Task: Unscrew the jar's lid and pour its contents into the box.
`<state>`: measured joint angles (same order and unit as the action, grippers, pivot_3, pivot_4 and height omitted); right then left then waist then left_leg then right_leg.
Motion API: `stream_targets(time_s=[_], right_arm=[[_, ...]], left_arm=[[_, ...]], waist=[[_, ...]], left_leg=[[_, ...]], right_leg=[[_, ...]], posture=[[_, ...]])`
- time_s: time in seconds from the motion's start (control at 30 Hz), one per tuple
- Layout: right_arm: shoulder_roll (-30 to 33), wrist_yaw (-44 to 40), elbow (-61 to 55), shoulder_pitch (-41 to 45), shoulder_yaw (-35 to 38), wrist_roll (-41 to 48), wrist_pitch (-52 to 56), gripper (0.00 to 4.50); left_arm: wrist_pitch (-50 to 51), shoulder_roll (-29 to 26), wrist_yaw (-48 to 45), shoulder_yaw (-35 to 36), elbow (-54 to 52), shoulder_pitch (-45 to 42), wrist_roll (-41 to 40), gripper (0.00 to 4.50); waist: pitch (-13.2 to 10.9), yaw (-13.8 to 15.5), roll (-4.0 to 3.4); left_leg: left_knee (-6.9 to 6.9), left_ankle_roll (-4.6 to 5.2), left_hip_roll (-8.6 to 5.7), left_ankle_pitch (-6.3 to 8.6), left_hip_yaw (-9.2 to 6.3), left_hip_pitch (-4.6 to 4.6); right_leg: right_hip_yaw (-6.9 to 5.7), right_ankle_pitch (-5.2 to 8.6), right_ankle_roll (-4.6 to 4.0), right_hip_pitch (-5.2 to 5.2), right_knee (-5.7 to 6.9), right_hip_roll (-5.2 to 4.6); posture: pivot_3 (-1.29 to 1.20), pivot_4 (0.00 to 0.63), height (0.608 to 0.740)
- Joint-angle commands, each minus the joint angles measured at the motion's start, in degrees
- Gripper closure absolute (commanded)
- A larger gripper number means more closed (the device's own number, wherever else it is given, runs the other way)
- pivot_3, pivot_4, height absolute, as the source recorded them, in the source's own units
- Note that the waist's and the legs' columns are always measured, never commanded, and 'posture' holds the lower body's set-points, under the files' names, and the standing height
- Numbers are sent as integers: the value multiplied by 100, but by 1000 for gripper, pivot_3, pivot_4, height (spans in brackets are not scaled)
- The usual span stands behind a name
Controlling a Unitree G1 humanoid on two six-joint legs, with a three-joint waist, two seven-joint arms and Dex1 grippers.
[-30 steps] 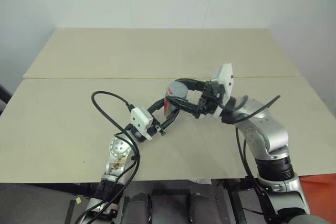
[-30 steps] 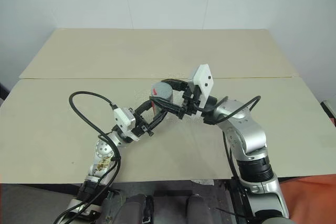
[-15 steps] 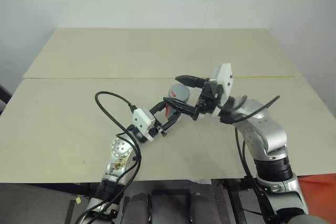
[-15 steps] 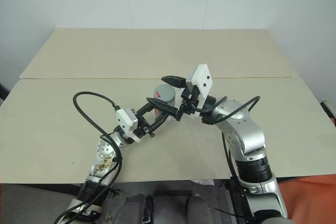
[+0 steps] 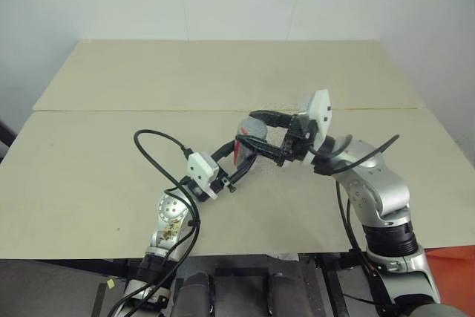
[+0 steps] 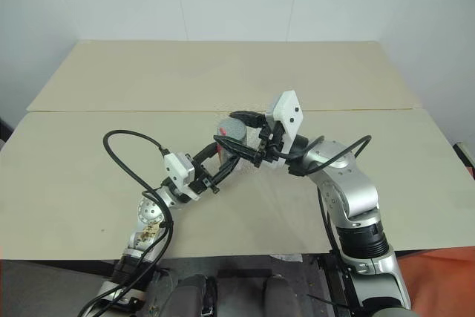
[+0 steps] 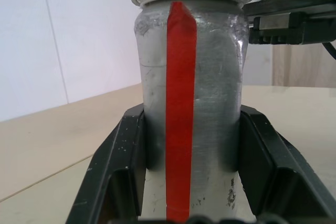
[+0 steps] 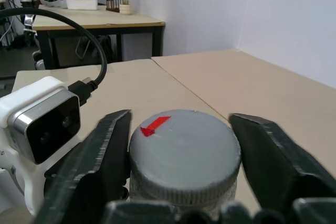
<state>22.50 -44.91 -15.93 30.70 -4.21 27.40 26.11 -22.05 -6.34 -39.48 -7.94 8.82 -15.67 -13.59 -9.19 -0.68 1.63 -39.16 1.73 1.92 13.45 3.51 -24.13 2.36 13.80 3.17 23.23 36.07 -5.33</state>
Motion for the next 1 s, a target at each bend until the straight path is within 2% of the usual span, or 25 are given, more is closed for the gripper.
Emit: stream_targets(time_s=[0.03, 0.6, 0.77, 1.0], right_arm=[[40, 40, -200, 20, 66, 9, -59, 1319], [46, 3, -200, -21, 18, -88, -171, 1319], [72, -247, -209, -98, -16, -183, -575, 1319], [-2, 43, -122, 165, 290, 561, 524, 1319]], left_arm=[[-38, 26, 19, 32, -70, -93, -54, 2454], [-21, -32, 8, 22, -96, -69, -33, 2454], [-30, -34, -3, 12, -71, -70, -30, 2454], [-107, -71, -40, -11, -28, -53, 14, 2454]], waist=[[0, 0, 0], [0, 0, 0], [0, 0, 0], [0, -1, 0]], left_leg=[[0, 0, 0, 0, 0, 0], [0, 0, 0, 0, 0, 0], [0, 0, 0, 0, 0, 0], [0, 0, 1, 0, 0, 0]], right_leg=[[0, 0, 0, 0, 0, 0], [0, 0, 0, 0, 0, 0], [0, 0, 0, 0, -1, 0], [0, 0, 0, 0, 1, 0]], posture=[[0, 150, 740], [0, 150, 740], [0, 150, 740], [0, 150, 740]])
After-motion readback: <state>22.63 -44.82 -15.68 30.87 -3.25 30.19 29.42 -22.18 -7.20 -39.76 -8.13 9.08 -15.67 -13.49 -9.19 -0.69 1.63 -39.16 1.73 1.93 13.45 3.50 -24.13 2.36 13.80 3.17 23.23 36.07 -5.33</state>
